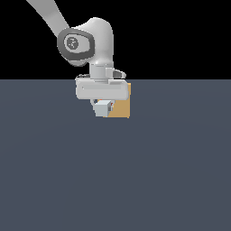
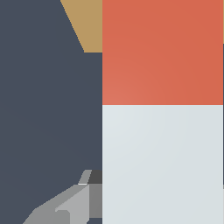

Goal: Insert the peg into the horizontal hole in a box.

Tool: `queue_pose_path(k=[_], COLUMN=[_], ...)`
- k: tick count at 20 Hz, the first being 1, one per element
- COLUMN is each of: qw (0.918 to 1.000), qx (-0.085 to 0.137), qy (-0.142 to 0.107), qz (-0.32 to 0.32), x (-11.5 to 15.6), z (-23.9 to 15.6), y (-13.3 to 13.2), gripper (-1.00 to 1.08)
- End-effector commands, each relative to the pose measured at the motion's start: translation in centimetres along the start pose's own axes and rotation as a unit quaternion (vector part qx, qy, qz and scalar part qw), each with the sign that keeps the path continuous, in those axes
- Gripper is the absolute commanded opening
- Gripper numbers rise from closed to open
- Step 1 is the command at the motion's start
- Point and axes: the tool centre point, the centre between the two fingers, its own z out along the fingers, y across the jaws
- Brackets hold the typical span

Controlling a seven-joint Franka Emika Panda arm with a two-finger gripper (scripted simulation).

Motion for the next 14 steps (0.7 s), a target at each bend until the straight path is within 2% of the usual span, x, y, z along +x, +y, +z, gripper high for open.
queue_pose_path(k=[1, 8, 14], qw=[1.0, 1.0, 1.0], qx=[-0.002, -0.003, -0.003], qy=[0.001, 0.002, 0.002], qz=[-0.001, -0.001, -0.001], x=[1.7, 6.5, 7.6], z=[-0.2, -0.3, -0.4], y=[0.0, 0.1, 0.2], gripper=[-1.0, -1.0, -1.0])
